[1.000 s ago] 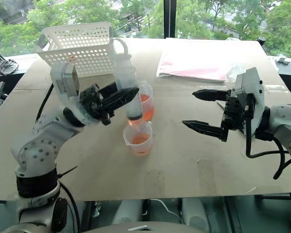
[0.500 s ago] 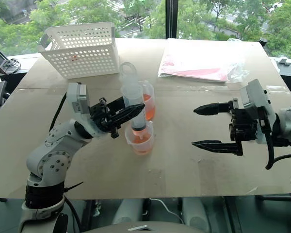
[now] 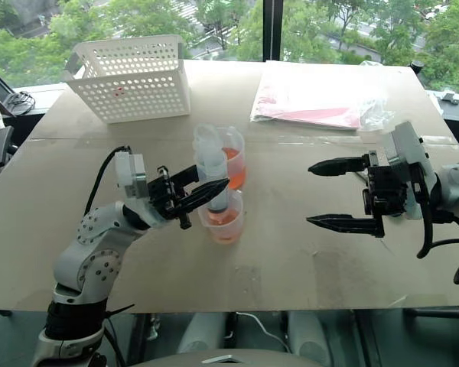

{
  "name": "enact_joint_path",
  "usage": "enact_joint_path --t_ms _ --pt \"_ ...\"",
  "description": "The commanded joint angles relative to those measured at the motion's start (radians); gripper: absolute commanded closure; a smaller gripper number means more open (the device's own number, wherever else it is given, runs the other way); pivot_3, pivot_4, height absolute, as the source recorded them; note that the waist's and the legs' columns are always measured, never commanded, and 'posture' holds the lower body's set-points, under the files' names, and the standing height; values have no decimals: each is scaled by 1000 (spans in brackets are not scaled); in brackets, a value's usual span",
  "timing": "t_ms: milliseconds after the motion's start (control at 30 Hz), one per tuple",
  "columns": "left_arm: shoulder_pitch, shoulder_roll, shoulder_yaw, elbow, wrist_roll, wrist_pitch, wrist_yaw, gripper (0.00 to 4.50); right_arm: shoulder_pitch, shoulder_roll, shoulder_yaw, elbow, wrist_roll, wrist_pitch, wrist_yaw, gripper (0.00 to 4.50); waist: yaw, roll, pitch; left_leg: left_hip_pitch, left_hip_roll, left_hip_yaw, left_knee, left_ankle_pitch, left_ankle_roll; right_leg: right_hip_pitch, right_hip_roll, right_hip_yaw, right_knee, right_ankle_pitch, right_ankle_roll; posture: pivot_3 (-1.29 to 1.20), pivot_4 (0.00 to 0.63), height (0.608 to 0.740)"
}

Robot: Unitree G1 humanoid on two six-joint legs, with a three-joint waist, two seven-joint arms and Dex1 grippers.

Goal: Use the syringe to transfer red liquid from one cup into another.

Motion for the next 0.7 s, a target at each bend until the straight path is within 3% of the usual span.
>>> enact_joint_path --t_ms 33,133,233,500,600,633,700 --pt "9 -3 -8 -4 22 -55 -18 3116 -174 41 23 12 96 129 -153 54 -4 1 0 0 0 0 0 0 0 0 0 0 0 0 0 0 150 740" --pt "8 -3 -17 6 29 -68 -26 3116 -333 113 64 31 155 228 -270 54 -12 1 0 0 0 0 0 0 0 0 0 0 1 0 -1 0 150 740" --pt "7 -2 -25 13 36 -78 -31 3116 -465 196 136 62 110 301 -413 54 -14 1 0 -1 1 -1 0 0 0 -1 0 -1 1 1 0 0 150 740" --pt "-5 -2 -36 25 47 -91 -28 3116 -588 317 230 31 66 380 -548 54 -11 1 0 -3 1 0 0 0 1 -2 0 -1 -1 2 2 0 150 740" --pt "-3 -5 -40 19 48 -90 -23 3116 -596 326 236 27 61 386 -548 791 -12 1 0 -3 1 0 0 0 1 -2 0 -1 0 2 2 0 150 740" --pt "-3 -6 -41 17 48 -90 -22 3116 -599 329 237 26 63 388 -542 1256 -13 1 0 -3 1 0 0 0 1 -2 0 -1 0 2 2 0 150 740" --pt "-2 -6 -42 16 48 -90 -19 3116 -602 333 240 22 68 391 -526 1256 -17 1 0 -2 1 0 0 0 1 -2 0 -1 0 2 2 0 150 740"
